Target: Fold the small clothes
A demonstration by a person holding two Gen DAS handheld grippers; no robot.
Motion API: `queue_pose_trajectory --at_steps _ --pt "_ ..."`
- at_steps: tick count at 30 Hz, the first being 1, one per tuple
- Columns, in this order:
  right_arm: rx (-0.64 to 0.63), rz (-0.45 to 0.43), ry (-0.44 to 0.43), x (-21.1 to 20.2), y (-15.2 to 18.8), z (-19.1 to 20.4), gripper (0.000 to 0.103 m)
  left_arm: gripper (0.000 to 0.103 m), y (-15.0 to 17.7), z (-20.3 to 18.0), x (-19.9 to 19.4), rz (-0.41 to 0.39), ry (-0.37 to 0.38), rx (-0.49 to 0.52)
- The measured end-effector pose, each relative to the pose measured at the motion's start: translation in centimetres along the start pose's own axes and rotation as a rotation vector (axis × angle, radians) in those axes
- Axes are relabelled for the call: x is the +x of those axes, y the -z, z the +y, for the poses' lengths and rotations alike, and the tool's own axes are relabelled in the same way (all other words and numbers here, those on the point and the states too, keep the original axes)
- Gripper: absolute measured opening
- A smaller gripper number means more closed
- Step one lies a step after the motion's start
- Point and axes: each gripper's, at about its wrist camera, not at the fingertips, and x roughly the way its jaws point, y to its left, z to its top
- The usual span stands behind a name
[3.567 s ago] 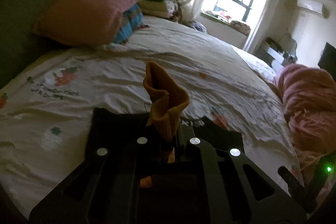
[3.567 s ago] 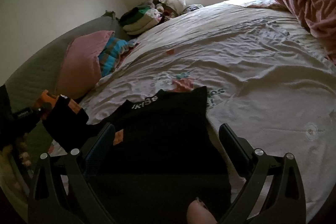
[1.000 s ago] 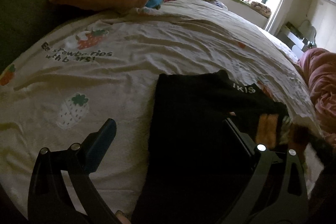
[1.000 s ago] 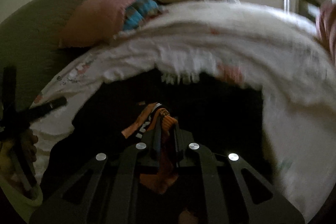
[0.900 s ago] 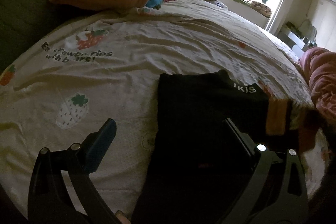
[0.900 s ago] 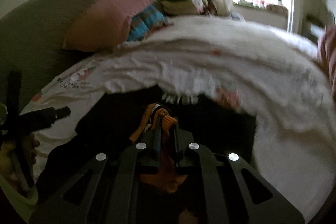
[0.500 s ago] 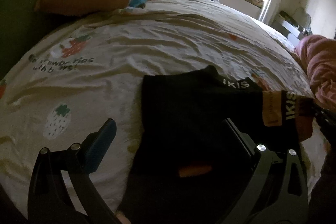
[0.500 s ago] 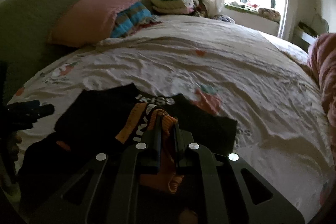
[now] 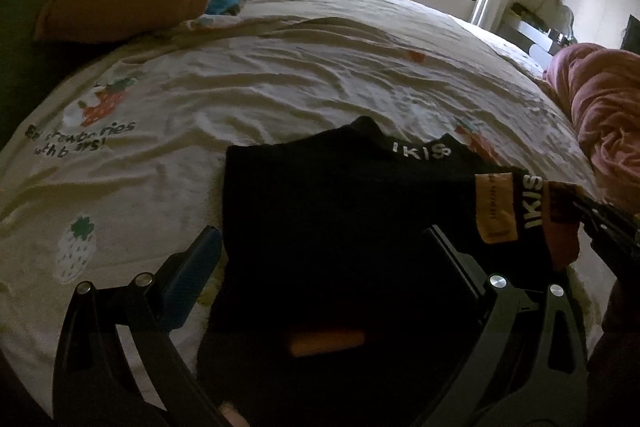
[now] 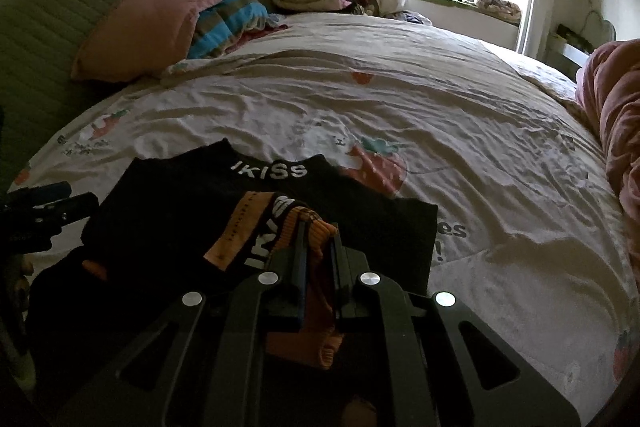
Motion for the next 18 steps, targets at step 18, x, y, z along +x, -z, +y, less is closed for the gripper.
queue_pose_trajectory --at_steps 18 --pt "-0.007 0.085 -0.011 1.5 1.6 1.8 0.037 0.069 0.7 -0.4 2.0 0.048 -0.001 0.049"
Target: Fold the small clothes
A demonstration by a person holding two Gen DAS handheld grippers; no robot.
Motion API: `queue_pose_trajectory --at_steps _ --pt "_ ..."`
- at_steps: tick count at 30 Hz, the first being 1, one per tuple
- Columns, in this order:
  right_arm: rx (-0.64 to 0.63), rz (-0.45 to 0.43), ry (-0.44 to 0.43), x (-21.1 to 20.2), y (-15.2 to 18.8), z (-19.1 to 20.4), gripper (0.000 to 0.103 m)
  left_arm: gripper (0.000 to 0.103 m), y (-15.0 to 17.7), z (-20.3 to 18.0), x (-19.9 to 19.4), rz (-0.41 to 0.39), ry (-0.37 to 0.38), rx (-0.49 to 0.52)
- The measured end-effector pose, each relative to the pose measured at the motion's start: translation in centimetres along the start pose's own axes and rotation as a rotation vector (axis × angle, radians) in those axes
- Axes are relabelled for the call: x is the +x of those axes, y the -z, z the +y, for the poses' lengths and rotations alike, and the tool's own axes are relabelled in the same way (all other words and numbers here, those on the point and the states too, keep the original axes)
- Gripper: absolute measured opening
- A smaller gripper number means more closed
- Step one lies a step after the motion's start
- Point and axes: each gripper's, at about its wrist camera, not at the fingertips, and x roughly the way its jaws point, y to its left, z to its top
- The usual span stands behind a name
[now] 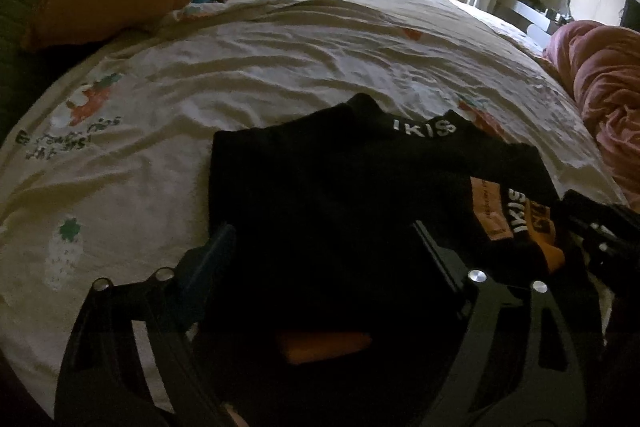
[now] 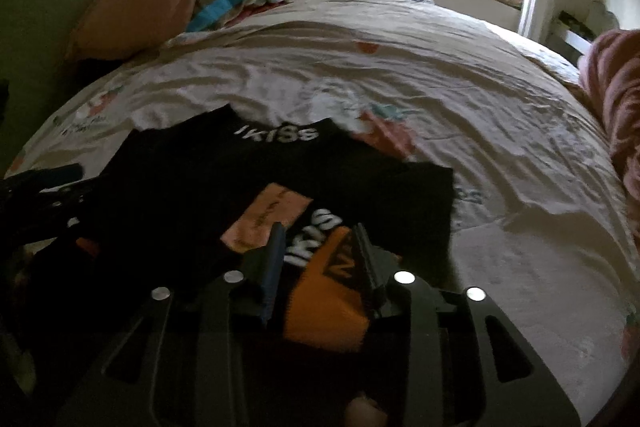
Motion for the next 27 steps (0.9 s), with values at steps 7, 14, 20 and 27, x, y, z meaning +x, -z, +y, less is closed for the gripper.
queue_pose_trajectory --at_steps 7,14,20,27 --pt "-0.034 0.065 -0.107 1.8 0.2 3.3 0.047 0.051 1.2 -0.1 2.4 0.106 0.011 0.024" --pt "0.029 0.188 -0.046 4.6 2.1 1.8 0.062 0.051 2.5 0.7 2.7 0.112 0.035 0.022" --pt "0.074 0.144 -0.076 3.3 2.3 1.5 0.063 0.050 2.9 0.3 2.0 0.093 0.024 0.034" --pt "0.119 0.078 -0.088 0.6 2.2 0.3 0.077 0.051 3.2 0.2 1.3 0.076 0.023 0.041"
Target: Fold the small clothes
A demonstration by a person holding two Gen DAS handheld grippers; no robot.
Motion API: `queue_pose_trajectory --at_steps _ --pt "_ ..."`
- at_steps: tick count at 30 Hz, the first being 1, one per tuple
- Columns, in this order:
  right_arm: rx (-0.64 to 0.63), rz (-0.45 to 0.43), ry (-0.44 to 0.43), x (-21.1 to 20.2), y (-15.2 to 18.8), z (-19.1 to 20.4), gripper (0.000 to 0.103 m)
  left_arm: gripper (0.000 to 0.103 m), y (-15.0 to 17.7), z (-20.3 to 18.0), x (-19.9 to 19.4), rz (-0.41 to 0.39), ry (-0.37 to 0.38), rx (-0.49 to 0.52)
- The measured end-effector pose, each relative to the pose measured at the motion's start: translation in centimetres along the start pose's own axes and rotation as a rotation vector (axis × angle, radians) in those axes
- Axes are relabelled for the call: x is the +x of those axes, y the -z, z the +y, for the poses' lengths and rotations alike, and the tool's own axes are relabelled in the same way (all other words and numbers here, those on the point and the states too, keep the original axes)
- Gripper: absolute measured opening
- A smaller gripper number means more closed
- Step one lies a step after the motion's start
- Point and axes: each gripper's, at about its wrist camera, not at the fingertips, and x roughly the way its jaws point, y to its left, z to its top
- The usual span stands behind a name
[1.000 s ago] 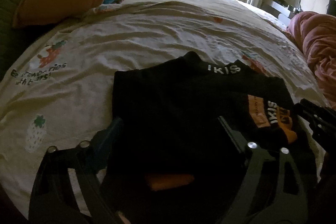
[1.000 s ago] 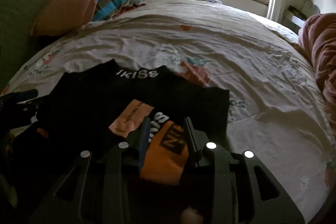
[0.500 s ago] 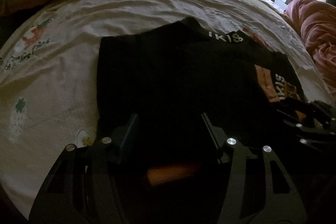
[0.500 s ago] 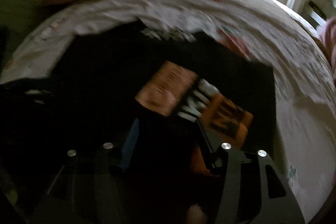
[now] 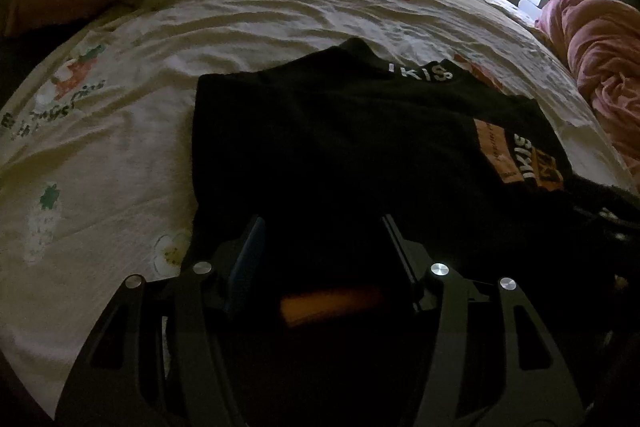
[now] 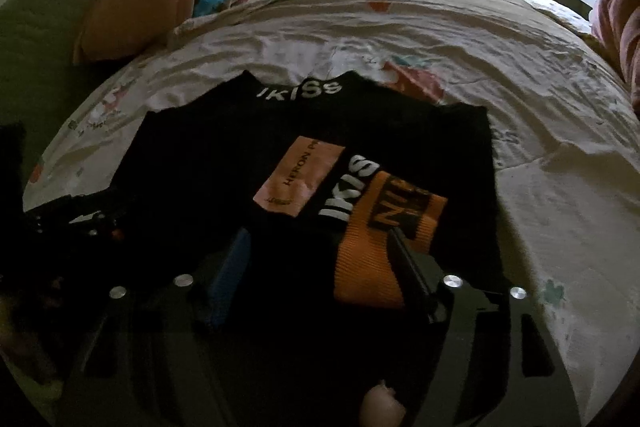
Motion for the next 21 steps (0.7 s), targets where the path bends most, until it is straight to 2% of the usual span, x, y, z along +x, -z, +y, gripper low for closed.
queue_pose_trajectory --at_steps 5,14,21 --pt "0.013 -0.040 -0.010 -1.8 0.1 -0.6 0.086 0.054 0.2 0.1 -0.8 -0.008 0.007 -0.007" --pt "0.029 -0.083 -0.006 -4.0 0.6 -1.6 0.089 0.063 0.3 0.4 -3.2 -0.044 0.018 -0.037" --pt "0.032 -0.106 -0.011 -5.7 0.8 -1.8 0.089 0.076 0.5 1.1 -5.3 -0.081 0.012 -0.073"
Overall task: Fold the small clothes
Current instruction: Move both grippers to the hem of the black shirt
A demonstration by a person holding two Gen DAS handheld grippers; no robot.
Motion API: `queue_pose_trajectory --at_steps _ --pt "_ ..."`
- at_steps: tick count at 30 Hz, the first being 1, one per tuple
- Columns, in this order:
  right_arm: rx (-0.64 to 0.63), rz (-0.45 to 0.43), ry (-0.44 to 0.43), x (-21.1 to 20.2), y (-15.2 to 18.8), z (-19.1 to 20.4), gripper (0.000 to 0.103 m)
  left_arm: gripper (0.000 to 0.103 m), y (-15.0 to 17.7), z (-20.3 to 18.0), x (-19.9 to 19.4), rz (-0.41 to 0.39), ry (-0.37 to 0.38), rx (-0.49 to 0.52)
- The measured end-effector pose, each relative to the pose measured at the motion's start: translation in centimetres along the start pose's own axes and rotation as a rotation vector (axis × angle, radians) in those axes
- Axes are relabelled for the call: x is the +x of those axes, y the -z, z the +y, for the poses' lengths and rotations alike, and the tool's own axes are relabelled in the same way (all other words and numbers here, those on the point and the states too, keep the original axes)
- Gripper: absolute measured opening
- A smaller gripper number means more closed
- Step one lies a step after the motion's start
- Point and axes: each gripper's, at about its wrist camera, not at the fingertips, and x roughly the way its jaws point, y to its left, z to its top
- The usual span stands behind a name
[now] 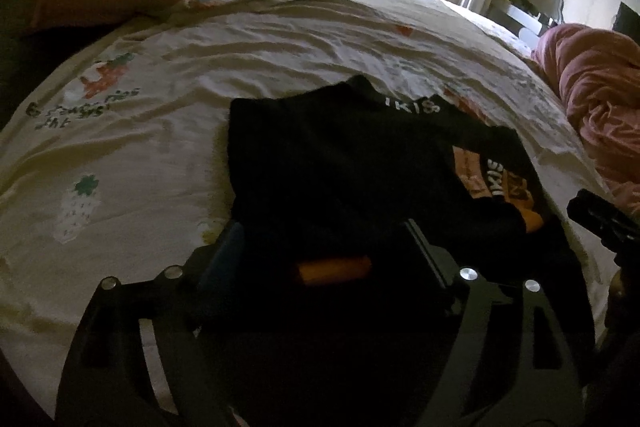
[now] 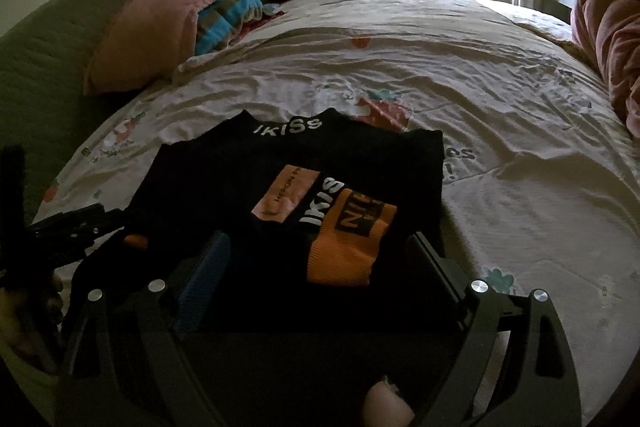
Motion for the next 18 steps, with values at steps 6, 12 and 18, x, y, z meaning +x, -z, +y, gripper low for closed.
queue_pose_trajectory --at_steps 6,12,18 --pt "-0.011 -0.033 -0.002 -1.7 -0.2 0.3 0.089 0.086 -0.2 0.3 -2.3 -0.044 -0.002 -0.009" --pt "-0.014 -0.062 0.006 -3.0 -0.3 0.3 0.097 0.090 -0.3 0.3 -3.7 -0.074 -0.006 -0.012" --pt "-0.011 -0.074 0.011 -3.9 -0.2 0.1 0.098 0.094 -0.1 0.3 -4.7 -0.085 -0.008 -0.015"
